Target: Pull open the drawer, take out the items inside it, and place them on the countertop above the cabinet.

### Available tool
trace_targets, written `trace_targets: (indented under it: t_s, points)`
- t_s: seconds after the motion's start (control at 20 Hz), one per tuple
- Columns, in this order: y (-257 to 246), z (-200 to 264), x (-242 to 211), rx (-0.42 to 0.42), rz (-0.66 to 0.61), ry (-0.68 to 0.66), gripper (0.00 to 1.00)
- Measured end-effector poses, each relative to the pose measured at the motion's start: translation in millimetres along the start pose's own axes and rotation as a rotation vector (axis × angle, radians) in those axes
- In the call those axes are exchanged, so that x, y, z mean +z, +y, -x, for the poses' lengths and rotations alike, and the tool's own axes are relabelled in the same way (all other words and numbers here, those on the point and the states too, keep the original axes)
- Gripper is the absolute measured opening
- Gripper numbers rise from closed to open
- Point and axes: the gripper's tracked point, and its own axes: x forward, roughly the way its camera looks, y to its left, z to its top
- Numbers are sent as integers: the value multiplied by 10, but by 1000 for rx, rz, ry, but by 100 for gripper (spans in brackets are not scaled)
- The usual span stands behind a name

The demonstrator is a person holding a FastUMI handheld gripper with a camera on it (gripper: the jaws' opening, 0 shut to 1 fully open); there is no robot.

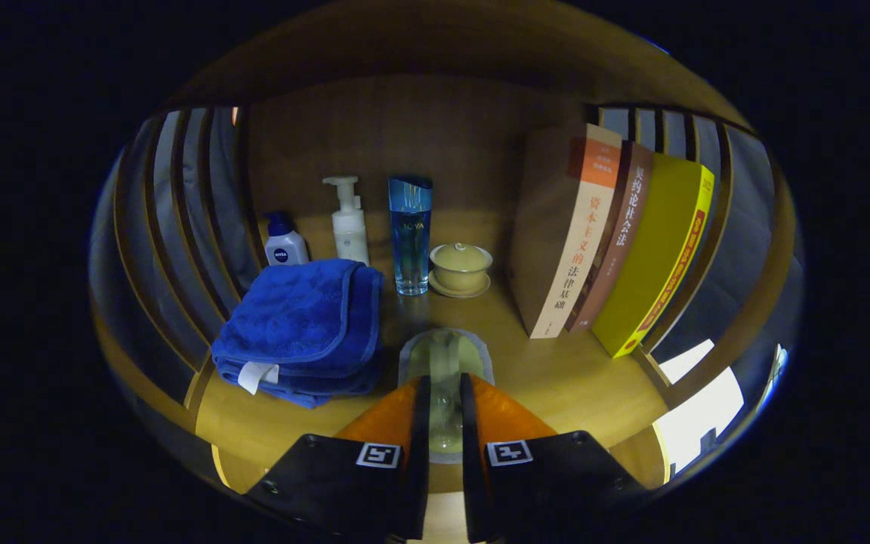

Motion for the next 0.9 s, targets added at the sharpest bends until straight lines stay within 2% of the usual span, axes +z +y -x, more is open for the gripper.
trace_targets:
  t_s: [0.15,0.2,0.25,0.4,0.45,0.7,0.9]
  points:
    - [2,70,73,-10,8,-26,38]
    - [-16,116,147,-22,7,-57,38]
    - [2,172,188,-13,-3,-80,42]
    - [6,444,224,10,-43,-130,47]
    - [-7,562,235,12,-48,-155,57]
    - [68,1123,105,39,-8,-217,88]
    - [144,1604,-83,56,17,-279,99]
